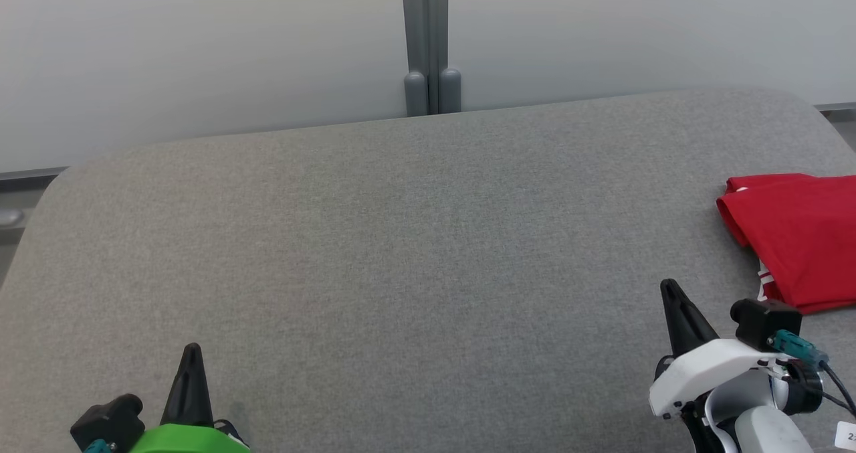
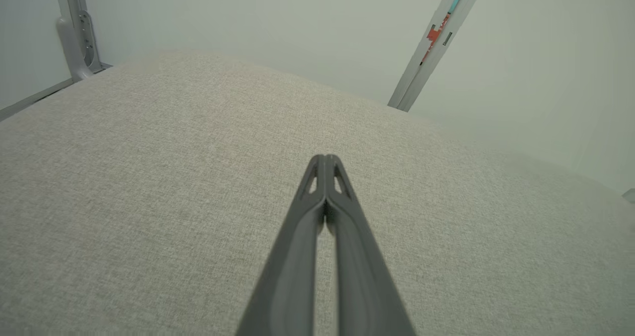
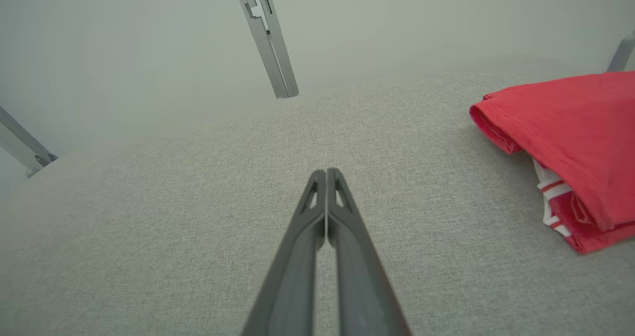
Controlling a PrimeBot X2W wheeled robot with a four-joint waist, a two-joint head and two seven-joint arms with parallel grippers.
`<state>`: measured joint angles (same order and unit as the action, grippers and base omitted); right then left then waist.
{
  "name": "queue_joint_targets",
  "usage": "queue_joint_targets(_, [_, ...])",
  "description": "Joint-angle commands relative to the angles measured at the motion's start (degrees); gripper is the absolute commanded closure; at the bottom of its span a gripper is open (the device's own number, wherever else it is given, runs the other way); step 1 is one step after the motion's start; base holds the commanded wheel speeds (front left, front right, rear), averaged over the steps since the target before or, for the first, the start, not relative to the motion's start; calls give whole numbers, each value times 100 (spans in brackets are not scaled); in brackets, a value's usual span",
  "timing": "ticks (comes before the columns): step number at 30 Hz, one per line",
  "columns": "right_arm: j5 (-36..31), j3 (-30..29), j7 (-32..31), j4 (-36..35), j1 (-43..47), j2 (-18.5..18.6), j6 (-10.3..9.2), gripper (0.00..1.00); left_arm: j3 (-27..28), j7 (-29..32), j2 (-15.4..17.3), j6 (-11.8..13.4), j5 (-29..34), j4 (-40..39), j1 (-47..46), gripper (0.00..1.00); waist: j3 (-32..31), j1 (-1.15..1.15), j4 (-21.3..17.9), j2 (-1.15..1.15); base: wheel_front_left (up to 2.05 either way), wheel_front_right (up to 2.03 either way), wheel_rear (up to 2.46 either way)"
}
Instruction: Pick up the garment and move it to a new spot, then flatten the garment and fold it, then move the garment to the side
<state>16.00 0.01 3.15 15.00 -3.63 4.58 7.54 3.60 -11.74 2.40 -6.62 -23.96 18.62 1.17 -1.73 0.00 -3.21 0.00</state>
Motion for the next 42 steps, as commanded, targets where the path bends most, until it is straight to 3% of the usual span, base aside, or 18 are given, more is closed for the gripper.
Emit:
queue_joint_targets(1, [259,-39,-24,-101,-129,19,-1,100,28,39,24,-15,-231,-116,-162,100,2,0,4,0,0,0,0])
queue_joint_targets(20, [2126,-178,-245,-131,-161,-29,-2,100,84,475,34,-38,-1905,-228,-315,100,34,0,57,0,0,0,0])
queue_joint_targets(42, [3848,-330,-473,-130,-214,-74,-4,100,150,901,45,-57,-3446,-311,-467,100,70,0,117,0,0,0,0])
